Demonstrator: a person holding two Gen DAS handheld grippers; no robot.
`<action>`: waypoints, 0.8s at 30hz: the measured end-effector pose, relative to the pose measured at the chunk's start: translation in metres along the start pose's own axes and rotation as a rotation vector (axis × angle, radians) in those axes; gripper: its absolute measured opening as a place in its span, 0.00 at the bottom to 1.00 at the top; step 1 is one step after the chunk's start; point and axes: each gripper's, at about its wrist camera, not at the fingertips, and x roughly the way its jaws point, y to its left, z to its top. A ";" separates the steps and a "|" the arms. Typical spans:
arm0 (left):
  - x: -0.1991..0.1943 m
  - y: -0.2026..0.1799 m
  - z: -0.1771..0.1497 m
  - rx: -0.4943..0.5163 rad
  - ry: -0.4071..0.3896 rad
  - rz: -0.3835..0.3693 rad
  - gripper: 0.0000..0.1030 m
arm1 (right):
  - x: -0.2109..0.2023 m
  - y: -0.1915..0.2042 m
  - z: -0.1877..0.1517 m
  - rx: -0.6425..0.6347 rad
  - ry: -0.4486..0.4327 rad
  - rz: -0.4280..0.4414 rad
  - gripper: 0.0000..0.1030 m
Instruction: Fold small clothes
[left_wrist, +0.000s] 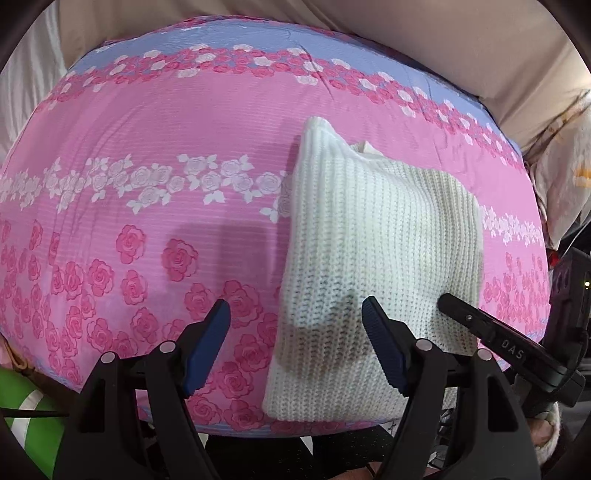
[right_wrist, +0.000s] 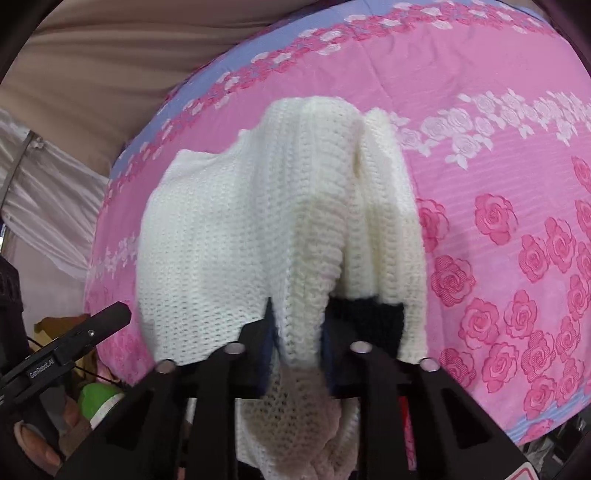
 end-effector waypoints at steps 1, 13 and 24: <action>-0.003 0.006 0.000 -0.016 -0.010 -0.001 0.69 | -0.008 0.011 0.003 -0.014 -0.014 0.042 0.15; -0.037 0.085 -0.001 -0.220 -0.098 0.033 0.69 | -0.026 0.132 0.023 -0.273 -0.048 0.149 0.14; -0.022 0.024 -0.010 -0.066 -0.046 -0.010 0.69 | -0.025 -0.026 -0.009 0.031 -0.015 -0.031 0.25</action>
